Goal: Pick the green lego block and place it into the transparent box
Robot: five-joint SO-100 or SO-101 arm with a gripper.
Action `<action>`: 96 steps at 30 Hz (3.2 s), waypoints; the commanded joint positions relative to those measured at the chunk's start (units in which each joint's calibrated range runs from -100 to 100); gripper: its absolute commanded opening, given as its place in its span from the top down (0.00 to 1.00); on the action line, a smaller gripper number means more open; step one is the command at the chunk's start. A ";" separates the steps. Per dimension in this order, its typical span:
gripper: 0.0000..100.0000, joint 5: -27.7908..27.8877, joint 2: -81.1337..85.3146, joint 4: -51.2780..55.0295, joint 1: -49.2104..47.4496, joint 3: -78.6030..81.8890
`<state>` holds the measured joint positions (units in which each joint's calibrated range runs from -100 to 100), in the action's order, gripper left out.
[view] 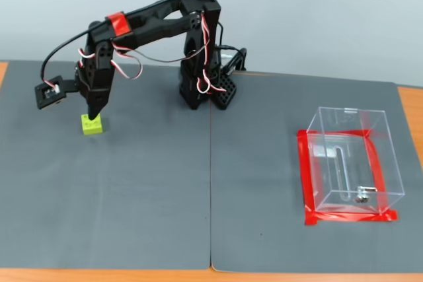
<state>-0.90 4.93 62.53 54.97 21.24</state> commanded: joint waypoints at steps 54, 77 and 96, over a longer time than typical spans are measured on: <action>0.86 0.56 -15.40 -8.97 -0.78 -1.84; 0.94 0.25 7.41 -8.11 -1.97 -2.65; 0.94 0.20 30.98 -8.19 -25.92 -2.74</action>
<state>-0.56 30.84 54.12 34.86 20.97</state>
